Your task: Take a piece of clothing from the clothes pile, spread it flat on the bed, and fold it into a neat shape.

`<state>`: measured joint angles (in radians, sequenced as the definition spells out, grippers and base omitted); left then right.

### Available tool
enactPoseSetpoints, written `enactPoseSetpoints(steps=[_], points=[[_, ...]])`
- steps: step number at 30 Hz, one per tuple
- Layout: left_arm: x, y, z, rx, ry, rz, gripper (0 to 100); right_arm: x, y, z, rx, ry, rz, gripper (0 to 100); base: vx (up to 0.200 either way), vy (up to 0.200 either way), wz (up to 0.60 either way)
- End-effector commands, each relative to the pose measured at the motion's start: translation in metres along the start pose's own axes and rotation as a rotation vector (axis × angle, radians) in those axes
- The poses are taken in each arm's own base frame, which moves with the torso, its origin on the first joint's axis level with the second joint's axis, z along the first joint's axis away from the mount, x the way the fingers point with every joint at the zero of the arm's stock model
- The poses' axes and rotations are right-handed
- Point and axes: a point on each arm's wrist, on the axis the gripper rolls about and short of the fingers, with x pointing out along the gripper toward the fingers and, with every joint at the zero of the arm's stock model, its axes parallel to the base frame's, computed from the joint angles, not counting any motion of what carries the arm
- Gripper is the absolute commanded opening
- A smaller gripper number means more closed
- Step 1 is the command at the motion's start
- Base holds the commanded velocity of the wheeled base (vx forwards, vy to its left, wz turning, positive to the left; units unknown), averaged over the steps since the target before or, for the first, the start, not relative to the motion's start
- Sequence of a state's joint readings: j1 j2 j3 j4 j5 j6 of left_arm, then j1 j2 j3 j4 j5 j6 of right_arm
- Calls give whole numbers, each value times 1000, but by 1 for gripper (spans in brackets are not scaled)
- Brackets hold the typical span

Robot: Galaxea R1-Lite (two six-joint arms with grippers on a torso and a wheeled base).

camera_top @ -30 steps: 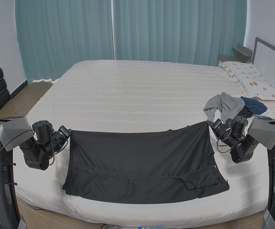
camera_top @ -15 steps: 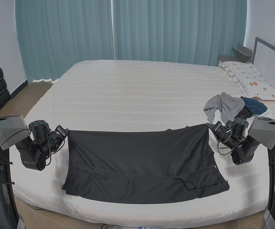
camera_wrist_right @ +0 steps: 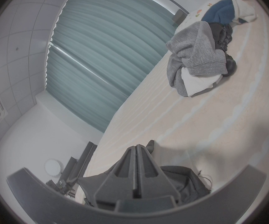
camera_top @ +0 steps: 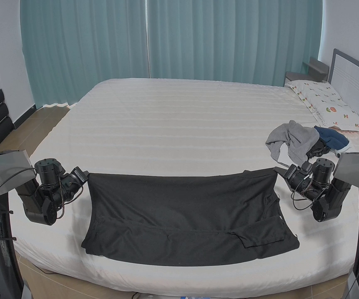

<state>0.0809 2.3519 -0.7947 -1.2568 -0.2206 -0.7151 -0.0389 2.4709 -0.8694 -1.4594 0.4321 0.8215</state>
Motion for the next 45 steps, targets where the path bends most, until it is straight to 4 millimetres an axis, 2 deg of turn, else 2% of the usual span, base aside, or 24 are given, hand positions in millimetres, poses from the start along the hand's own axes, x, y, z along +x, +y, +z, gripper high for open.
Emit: enactPoseSetpoints(steps=[1,6,7,14,27,37,45], points=[[-4,1,1,2,-1,7,0,-16,0,-3,-46,32,-24,0,0,0,0],[-9,2,2,26,10,8,0,-26,-3,-10,-108,78,-30,0,0,0,0],[-16,6,-2,72,45,7,0,-30,-4,-12,-146,85,-29,0,0,0,0],[-30,15,-6,162,109,-5,0,-45,-6,-12,-196,102,-50,0,0,0,0],[-49,33,-25,348,243,-29,0,-73,-16,-42,-379,256,-86,0,0,0,0],[-56,38,-36,410,297,-22,0,-80,-31,-59,-495,363,-116,0,0,0,0],[-60,41,-42,443,325,-22,0,-79,-34,-60,-497,366,-121,0,0,0,0]])
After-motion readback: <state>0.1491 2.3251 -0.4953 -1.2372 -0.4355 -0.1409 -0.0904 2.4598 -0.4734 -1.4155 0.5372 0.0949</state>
